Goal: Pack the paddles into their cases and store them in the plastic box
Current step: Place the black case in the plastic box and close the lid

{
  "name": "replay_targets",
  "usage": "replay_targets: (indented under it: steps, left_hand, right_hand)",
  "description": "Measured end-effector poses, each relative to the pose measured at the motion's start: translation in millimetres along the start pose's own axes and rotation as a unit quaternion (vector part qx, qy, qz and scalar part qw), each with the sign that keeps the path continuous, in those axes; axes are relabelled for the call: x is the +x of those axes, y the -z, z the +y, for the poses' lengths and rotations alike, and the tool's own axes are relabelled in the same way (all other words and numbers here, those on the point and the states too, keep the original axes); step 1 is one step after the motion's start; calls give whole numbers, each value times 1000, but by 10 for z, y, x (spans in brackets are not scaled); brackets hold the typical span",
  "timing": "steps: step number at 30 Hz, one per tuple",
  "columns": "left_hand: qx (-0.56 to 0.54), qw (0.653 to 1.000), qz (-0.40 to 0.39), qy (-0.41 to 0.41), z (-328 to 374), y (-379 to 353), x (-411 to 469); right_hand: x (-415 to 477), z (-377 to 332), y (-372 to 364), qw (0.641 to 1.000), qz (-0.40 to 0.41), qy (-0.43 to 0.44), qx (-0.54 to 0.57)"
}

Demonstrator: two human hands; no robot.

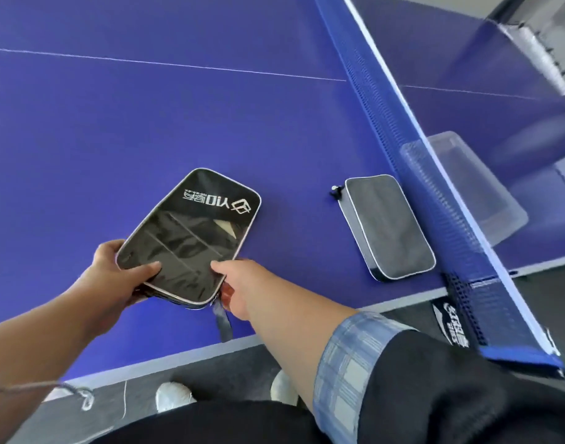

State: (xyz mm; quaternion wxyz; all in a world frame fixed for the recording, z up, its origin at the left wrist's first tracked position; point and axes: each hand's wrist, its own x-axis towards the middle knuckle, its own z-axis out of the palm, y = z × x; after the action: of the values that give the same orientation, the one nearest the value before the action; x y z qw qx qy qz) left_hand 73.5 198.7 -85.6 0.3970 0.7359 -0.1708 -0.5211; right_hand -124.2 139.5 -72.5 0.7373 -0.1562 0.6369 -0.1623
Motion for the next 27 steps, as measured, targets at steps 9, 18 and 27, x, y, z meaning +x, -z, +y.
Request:
replay_targets:
  steps: [9,18,27]
  left_hand:
    - [-10,979,-202,-25,795,-698,-156]
    - [-25,975,-215,60,813,-2142,-917]
    - [74,956,-284,5,1255,-3013,-920]
  right_hand:
    - [-443,-390,865,965,7,82,247]
    - [-837,-555,1842,909,16,160,385]
    - [-1076,-581,3580,878,73,186,436]
